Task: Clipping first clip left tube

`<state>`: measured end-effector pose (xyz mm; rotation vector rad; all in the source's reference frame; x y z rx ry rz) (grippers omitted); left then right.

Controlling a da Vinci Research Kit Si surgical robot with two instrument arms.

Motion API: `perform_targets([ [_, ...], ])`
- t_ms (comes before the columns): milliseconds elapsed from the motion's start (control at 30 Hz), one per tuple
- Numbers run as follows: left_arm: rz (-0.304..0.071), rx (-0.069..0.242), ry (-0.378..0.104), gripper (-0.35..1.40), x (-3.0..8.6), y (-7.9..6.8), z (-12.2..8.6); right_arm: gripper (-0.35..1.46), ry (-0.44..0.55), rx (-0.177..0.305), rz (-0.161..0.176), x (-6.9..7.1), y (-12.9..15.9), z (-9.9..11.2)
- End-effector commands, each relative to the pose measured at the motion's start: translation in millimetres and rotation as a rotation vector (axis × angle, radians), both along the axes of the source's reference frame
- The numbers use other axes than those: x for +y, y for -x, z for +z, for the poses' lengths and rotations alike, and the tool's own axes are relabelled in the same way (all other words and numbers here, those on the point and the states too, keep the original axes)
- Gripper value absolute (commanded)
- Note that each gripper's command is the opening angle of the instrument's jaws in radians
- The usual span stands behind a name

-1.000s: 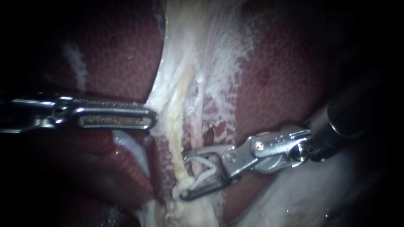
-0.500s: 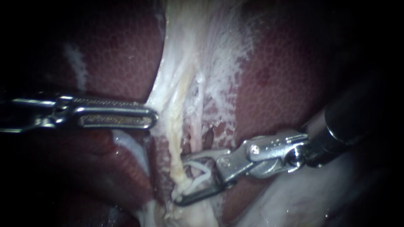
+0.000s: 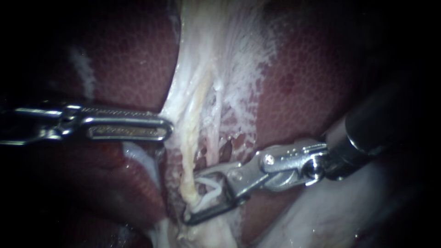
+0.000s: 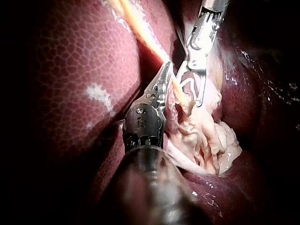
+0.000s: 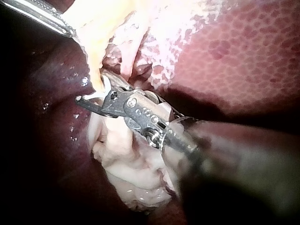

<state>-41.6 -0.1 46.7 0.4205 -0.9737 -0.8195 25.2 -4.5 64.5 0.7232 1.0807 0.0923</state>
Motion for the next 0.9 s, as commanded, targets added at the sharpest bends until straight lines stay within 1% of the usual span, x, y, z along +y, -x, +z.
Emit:
perform_targets([
  [33,0.0,0.0,0.0,-0.35,0.0,0.0,0.0,0.49,0.0,-0.001,0.0,0.0,-0.1,0.1],
  [233,-0.001,0.001,0.0,-0.35,0.0,0.1,0.0,0.51,-0.001,0.004,0.004,0.1,-0.6,0.1],
  [400,-0.001,0.001,0.0,-0.35,0.0,0.0,0.0,0.53,-0.023,0.025,0.021,-0.1,-0.7,-0.1],
  [567,-0.001,0.001,0.0,-0.35,0.0,0.0,0.0,0.51,-0.029,0.03,0.014,-0.1,-0.7,-0.1],
  [733,-0.001,0.001,0.0,-0.35,0.0,0.1,0.0,0.48,-0.029,0.031,0.013,-0.1,-0.6,-0.1],
  [900,0.0,0.0,0.0,-0.35,0.0,0.0,0.0,0.39,-0.03,0.034,0.012,0.0,-0.2,0.1],
])
